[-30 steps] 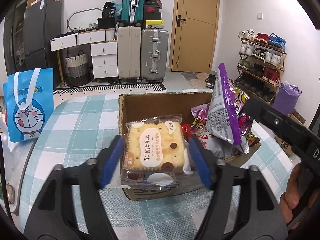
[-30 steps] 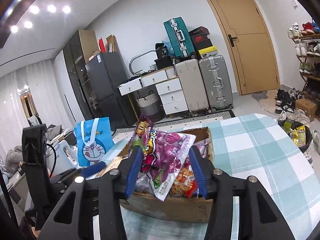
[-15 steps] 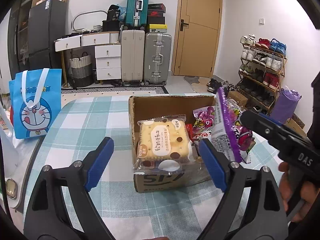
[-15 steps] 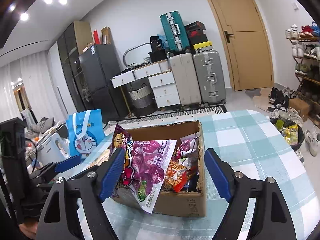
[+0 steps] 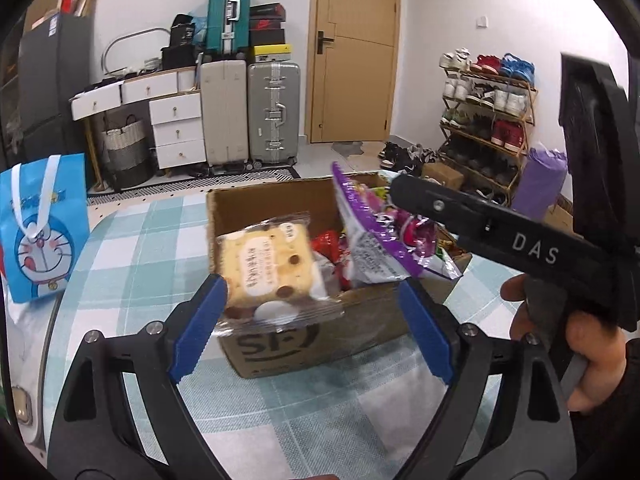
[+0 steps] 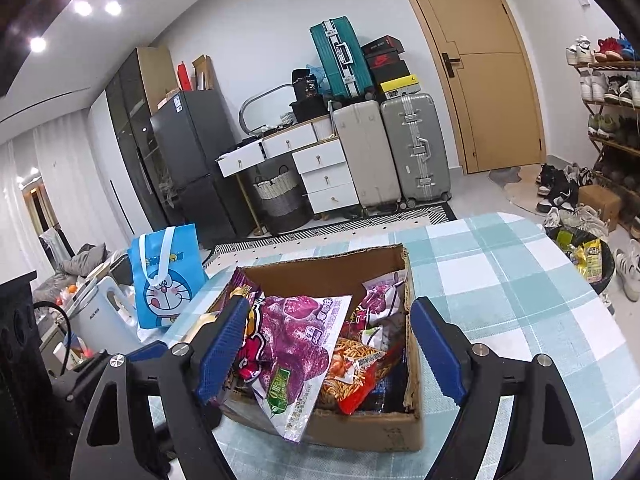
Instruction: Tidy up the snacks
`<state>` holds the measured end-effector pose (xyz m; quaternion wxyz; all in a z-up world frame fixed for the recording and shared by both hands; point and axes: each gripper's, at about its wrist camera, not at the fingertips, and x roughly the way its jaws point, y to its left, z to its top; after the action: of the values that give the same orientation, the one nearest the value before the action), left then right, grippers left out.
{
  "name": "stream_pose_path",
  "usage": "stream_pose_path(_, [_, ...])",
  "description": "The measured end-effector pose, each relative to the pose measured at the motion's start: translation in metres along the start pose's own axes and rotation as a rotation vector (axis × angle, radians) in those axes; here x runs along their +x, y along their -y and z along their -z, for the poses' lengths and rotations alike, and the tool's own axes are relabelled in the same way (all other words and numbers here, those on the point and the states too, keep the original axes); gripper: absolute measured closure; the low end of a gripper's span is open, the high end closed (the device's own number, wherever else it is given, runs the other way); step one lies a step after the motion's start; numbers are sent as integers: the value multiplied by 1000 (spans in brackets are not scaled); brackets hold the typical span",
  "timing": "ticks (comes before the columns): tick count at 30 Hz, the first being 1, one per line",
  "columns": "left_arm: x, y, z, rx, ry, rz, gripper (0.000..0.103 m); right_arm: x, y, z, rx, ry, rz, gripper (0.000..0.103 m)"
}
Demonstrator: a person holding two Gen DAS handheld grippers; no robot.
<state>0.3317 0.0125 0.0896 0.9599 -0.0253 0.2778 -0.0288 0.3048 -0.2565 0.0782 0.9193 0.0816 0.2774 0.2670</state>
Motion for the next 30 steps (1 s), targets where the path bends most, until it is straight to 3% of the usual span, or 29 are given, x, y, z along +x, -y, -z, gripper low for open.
stream_pose_path(3, [10, 6, -5, 5, 1, 11, 5, -8, 2, -3, 4, 20, -3, 20])
stream_pose_path(10, [36, -6, -21, -126, -15, -49, 5, -25, 13, 3, -31, 12, 22, 20])
stream_pose_path(15, [35, -14, -19, -124, -8, -47, 4, -30, 21, 9, -25, -1, 29, 12])
stream_pose_path(18, [36, -18, -21, -129, -7, -51, 3, -22, 18, 9, -42, -34, 54, 12])
stream_pose_path(22, [39, -24, -25, -138, -18, -113, 3, -11, 18, 8, -25, -74, 63, 11])
stream_pose_path(26, [37, -32, -21, -148, -33, -169, 3, 9, 13, 6, -55, -103, 142, 10])
stream_pose_path(30, [28, -44, -15, -191, -30, -115, 3, 26, 13, 4, -36, -120, 155, 10])
